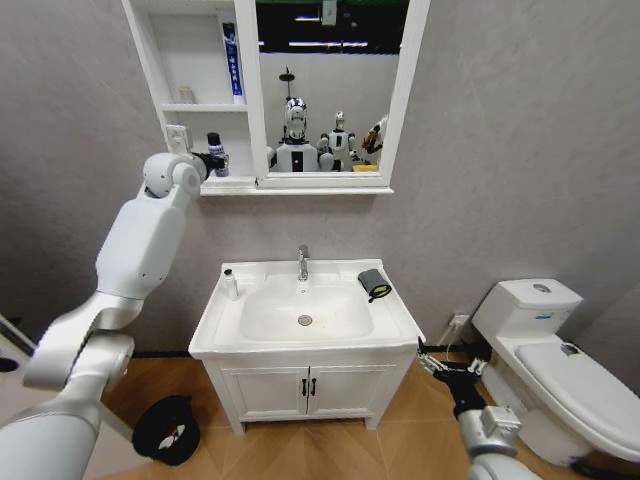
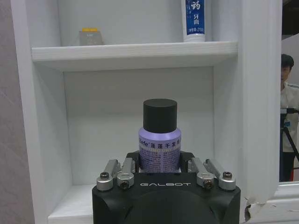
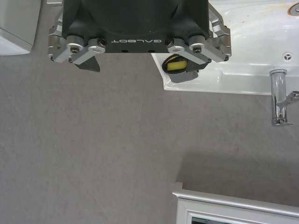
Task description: Move facial cleanser and shampoo from washbasin to cabinet, then wipe washbasin with towel.
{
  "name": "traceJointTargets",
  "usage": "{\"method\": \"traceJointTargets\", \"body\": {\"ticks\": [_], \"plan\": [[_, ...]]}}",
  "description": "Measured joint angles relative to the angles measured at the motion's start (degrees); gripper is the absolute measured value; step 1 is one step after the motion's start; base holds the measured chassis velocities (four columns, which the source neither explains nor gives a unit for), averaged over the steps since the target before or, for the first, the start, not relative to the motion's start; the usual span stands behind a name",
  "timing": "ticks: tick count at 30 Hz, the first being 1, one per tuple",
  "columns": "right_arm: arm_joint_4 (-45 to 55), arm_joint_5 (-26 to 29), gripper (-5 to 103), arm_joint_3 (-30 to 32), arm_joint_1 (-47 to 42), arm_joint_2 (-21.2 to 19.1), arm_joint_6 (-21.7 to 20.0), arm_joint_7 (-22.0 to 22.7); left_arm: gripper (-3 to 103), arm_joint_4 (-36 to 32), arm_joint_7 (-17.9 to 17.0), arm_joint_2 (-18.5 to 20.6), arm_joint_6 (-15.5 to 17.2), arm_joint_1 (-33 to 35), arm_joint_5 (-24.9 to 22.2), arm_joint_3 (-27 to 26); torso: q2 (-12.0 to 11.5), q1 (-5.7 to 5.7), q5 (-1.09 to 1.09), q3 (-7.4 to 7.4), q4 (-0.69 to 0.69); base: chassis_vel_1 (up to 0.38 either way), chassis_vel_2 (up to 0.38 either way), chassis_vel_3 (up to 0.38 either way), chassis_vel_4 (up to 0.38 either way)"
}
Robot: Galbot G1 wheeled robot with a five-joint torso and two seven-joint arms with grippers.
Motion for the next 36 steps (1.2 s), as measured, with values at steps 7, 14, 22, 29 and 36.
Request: {"method": "traceJointTargets", "body": {"ticks": [7, 14, 22, 29, 36], "plan": [[0.15, 0.23, 100, -0.01, 0.28, -0.12, 0.01, -0.01, 43, 4.70, 2.03, -0.73, -2.12, -1.16, 2.74, -0.29, 0.00, 0.00, 0.00, 0.00, 0.01, 0.000, 0.000, 0.000, 0.000], [0.32, 0.20, 100, -0.19, 0.13, -0.05, 0.01, -0.02, 43, 9.74, 4.01, -2.17, -3.77, -2.86, 5.45, -0.51, 0.00, 0.00, 0.00, 0.00, -0.01, 0.000, 0.000, 0.000, 0.000], [0.16, 0.19, 100, 0.02, -0.23, 0.04, 0.38, -0.04, 43, 12.45, 5.50, -2.67, -4.84, -3.55, 7.19, -0.66, 0.00, 0.00, 0.00, 0.00, 0.00, 0.000, 0.000, 0.000, 0.000], [0.03, 0.02, 100, -0.37, -0.26, 0.04, 0.58, -0.18, 43, 15.31, 6.91, -3.30, -6.01, -4.77, 8.71, -0.78, 0.00, 0.00, 0.00, 0.00, 0.00, 0.000, 0.000, 0.000, 0.000], [0.14, -0.04, 100, -0.51, -0.30, 0.16, 0.58, -0.19, 43, 20.33, 8.88, -3.70, -7.75, -7.15, 10.73, -0.45, 0.00, 0.00, 0.00, 0.00, 0.00, 0.000, 0.000, 0.000, 0.000]]}}
